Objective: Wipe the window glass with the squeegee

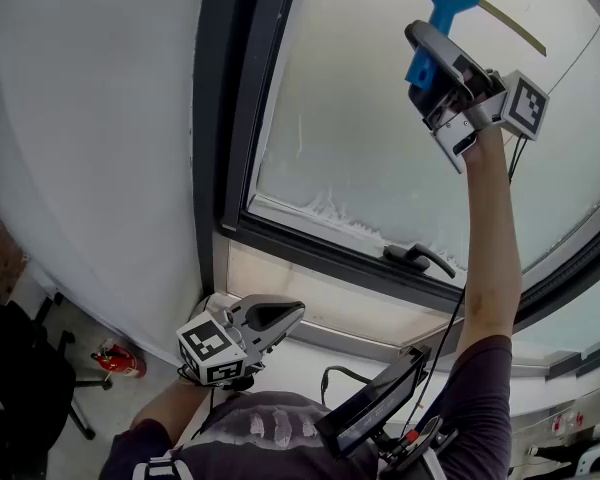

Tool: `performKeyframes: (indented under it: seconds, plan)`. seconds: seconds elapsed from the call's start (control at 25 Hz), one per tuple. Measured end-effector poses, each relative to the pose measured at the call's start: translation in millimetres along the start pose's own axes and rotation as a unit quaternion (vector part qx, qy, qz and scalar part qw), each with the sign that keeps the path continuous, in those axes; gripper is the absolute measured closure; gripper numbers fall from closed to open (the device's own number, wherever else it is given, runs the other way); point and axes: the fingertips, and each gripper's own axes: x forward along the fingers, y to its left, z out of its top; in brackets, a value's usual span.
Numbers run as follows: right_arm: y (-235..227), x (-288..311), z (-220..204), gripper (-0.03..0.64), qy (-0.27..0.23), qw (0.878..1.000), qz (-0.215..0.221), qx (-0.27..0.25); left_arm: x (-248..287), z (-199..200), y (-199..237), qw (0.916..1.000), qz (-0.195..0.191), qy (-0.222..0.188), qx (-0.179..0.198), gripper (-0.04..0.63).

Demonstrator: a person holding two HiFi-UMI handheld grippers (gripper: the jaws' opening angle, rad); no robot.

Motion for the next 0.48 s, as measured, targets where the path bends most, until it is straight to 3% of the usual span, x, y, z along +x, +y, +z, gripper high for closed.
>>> performKeyframes:
  seconds: [0.48]
  plan:
    - [12, 6, -4, 0.488, -0.010, 0.999, 0.007, 0.030, 11, 3, -14, 0.9999, -0.011, 0.001, -0.006, 0.588]
